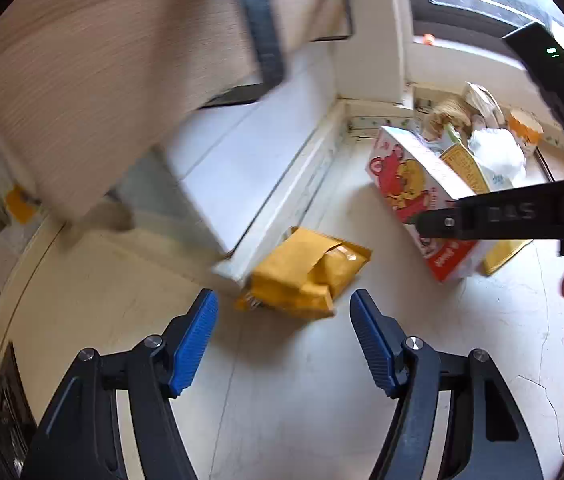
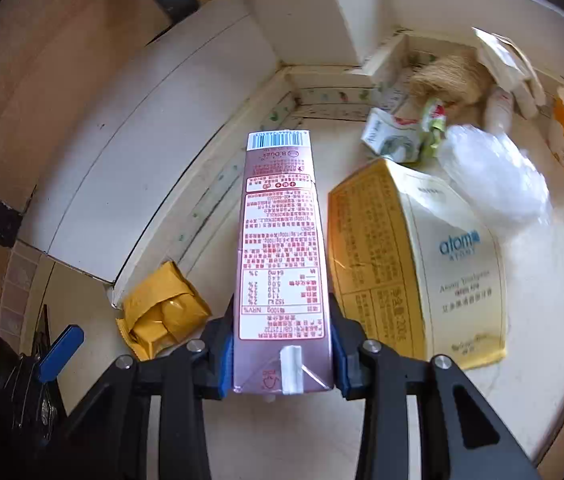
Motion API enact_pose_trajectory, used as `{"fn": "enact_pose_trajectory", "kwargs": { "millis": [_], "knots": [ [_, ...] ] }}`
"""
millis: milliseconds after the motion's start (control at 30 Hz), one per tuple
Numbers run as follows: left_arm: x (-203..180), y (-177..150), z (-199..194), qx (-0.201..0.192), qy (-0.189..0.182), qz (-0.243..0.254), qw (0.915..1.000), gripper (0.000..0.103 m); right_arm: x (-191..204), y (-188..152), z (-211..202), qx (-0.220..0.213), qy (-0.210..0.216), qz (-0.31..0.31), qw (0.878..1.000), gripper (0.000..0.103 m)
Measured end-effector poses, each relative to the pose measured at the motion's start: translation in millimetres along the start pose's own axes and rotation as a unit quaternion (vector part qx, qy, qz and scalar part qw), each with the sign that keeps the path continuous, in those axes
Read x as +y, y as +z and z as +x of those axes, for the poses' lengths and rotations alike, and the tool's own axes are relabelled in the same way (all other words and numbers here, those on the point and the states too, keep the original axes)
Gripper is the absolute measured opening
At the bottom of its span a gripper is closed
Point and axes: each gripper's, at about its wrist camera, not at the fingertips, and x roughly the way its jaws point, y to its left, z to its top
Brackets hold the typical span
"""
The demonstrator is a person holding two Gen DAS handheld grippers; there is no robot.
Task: Collect trash
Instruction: 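Grasp the yellow packet with the left tool while the right tool grasps the pink milk carton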
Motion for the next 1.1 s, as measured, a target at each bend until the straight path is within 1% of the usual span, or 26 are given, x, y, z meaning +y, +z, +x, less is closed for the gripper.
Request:
{"fn": "enact_pose_trajectory", "kwargs": {
  "millis": [67,200,400,433,467,500,533,600,633,667,733,767,933,1100],
  "knots": [
    [-9.7,5.3,8.2,0.002,-0.002,0.016,0.9999,0.067,-16.2,-6.3,-10.4,-0.001,0.014,0.022,1.000,0.038],
    [-27.0,16.5,25.8,0.013,0.002,0.036,0.9993,0.068,-36.0,-18.1,-24.6,0.001,0.029,0.040,0.999,0.038],
    [-43.4,28.2,55.7,0.044,0.006,0.044,0.9980,0.067,-47.4,-26.7,-37.9,-0.003,0.040,0.053,0.998,0.038],
    [-44.5,29.3,59.6,0.052,0.002,0.041,0.9978,0.064,-49.9,-27.4,-41.6,-0.005,0.041,0.055,0.998,0.038],
    [-44.2,30.8,60.0,0.050,-0.007,0.035,0.9981,0.055,-50.6,-28.0,-43.5,-0.005,0.043,0.056,0.997,0.038],
    [-45.0,32.3,61.6,0.056,-0.009,0.033,0.9978,0.052,-51.0,-28.7,-45.3,-0.005,0.045,0.057,0.997,0.038],
    [-46.5,32.8,62.2,0.057,-0.008,0.032,0.9978,0.051,-52.2,-31.0,-49.9,-0.005,0.047,0.057,0.997,0.038],
    [-48.4,33.3,65.1,0.062,-0.011,0.031,0.9976,0.042,-52.0,-31.4,-51.4,-0.006,0.050,0.057,0.997,0.038],
    [-49.2,32.6,65.4,0.064,-0.017,0.030,0.9973,0.039,-52.0,-30.9,-51.0,-0.005,0.051,0.056,0.997,0.038],
    [-49.4,31.6,64.2,0.067,-0.018,0.030,0.9971,0.035,-52.4,-31.9,-51.7,-0.005,0.051,0.057,0.997,0.038],
    [-51.9,28.6,60.4,0.066,-0.019,0.034,0.9970,0.030,-53.2,-32.0,-50.6,-0.006,0.052,0.059,0.997,0.038],
    [-52.4,27.0,57.7,0.066,-0.020,0.034,0.9971,0.022,-51.9,-33.8,-52.1,-0.007,0.051,0.059,0.997,0.038],
    [-48.4,14.0,33.4,0.074,-0.038,0.026,0.9962,0.021,-47.1,-42.6,-62.6,-0.017,0.043,0.057,0.997,0.037],
    [-43.7,-8.1,-6.7,0.072,-0.055,0.028,0.9955,0.021,-33.8,-61.0,-84.0,-0.033,0.035,0.052,0.998,0.037]
  ]
}}
